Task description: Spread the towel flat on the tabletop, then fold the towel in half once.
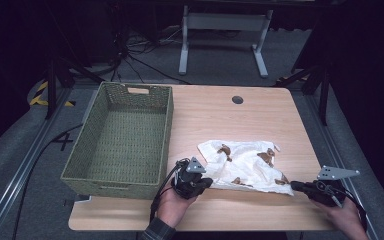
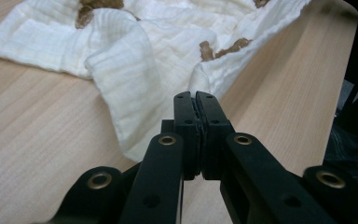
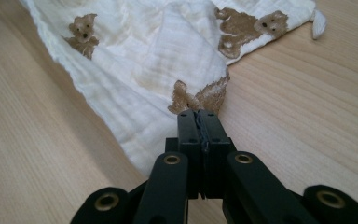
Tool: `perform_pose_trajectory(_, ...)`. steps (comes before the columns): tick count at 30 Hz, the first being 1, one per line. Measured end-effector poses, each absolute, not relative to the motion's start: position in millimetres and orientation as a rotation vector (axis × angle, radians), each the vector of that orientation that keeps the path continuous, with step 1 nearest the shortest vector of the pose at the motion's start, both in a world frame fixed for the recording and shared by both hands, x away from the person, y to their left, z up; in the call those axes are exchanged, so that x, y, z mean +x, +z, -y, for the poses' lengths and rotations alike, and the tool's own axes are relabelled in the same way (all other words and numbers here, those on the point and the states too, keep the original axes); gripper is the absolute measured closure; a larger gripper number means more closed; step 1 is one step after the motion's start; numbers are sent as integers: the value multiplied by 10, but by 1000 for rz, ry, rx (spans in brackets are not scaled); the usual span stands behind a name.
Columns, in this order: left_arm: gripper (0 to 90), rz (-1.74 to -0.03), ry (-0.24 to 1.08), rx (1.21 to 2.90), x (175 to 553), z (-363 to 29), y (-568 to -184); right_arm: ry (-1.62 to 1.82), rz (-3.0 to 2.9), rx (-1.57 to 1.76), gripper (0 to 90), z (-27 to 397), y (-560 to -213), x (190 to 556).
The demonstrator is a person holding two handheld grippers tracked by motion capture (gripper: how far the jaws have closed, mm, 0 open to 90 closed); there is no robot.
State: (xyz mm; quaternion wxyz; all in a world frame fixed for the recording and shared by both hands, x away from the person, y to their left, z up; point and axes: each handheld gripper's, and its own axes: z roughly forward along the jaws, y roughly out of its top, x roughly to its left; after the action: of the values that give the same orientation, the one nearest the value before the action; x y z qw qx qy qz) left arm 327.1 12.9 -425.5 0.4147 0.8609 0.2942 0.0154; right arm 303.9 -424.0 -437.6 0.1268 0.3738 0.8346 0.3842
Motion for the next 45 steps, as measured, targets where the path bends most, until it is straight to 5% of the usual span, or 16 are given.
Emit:
perform_pose_trajectory(8, 871, -736, 47, 2203, 3093, -183, -4312, 1130, -2476, 1067, 885, 4233, -4415, 2893)
perform_pose_trajectory(15, 719, -728, 62, 2168, 3153, -132, -4263, 1189, -2481, 1027, 760, 4168, -4368, 2929)
perform_pose_trajectory(25, 893, -729, 74, 2191, 3461, 40, -4244, 1188, -2464, 1020, 895, 4064, -4316, 3214)
perform_pose_trajectory(45, 897, -886, 169, 2248, 4150, 197, -4362, 1115, -2464, 1042, 898, 3822, -4352, 3931)
